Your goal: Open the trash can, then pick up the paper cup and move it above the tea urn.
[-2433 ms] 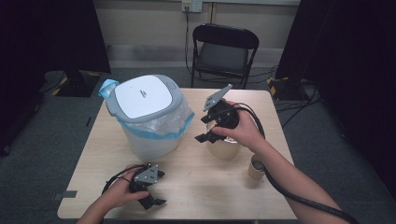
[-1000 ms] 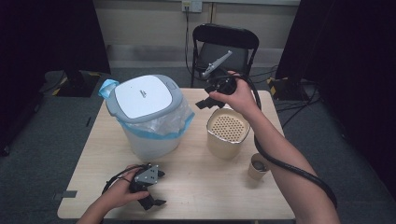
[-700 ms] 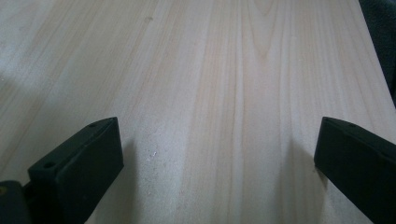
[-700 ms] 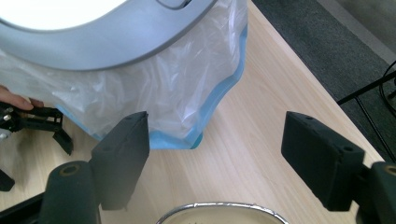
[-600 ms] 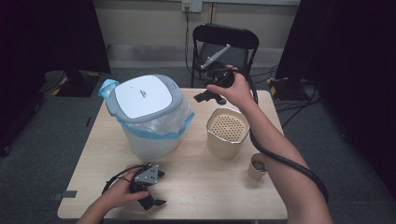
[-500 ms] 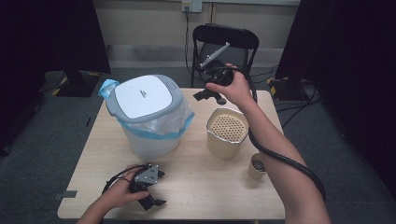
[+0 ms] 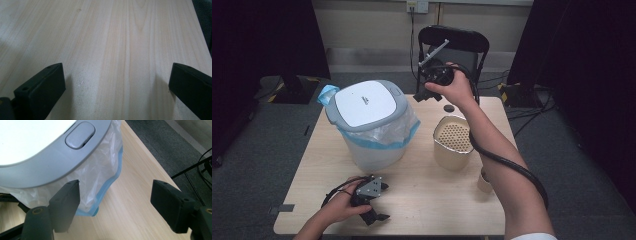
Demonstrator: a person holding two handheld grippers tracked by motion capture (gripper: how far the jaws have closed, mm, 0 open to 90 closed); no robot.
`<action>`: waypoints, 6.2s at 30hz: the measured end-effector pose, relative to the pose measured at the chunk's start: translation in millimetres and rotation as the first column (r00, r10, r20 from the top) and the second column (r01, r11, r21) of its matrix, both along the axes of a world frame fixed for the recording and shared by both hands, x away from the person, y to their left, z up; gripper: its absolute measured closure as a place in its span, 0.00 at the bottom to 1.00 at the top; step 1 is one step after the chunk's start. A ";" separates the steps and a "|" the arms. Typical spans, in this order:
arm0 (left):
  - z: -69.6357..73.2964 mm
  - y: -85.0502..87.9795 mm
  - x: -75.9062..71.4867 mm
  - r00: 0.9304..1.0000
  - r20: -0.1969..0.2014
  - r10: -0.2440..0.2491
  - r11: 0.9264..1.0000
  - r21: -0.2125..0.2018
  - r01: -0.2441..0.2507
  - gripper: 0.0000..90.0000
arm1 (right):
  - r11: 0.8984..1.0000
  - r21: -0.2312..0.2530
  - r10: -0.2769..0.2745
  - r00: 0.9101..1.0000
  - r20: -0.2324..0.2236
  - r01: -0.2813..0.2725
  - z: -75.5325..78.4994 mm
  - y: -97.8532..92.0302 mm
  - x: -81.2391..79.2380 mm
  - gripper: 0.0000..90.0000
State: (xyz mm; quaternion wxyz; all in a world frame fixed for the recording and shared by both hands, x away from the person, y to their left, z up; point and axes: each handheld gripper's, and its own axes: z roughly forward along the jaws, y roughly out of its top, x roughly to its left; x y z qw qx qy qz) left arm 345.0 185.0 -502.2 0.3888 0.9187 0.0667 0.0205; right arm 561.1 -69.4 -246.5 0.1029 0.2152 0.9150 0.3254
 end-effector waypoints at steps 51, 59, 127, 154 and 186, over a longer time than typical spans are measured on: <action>0.0 0.0 0.0 1.000 0.000 0.000 1.000 0.000 0.000 0.00 | 0.997 0.072 0.003 1.000 0.011 -0.003 2.0 51.3 22.5 0.29; 0.1 0.0 -0.1 1.000 0.001 0.000 1.000 0.001 0.000 0.00 | 0.997 0.074 0.004 1.000 0.020 -0.006 0.6 50.6 21.5 0.29; 0.1 0.1 0.7 1.000 0.013 -0.005 1.000 -0.001 0.005 0.00 | 0.983 0.161 -0.090 0.996 0.019 0.086 -44.8 -100.1 -37.6 0.21; 0.5 0.1 0.5 1.000 0.014 -0.003 1.000 0.003 0.003 0.00 | 0.975 0.154 -0.159 0.987 -0.005 0.158 -70.1 -163.0 -60.2 0.18; -0.9 -0.5 -0.1 1.000 0.000 0.000 1.000 -0.006 0.000 0.00 | 0.963 0.214 -0.167 0.986 -0.014 0.166 -110.8 -210.9 -112.1 0.17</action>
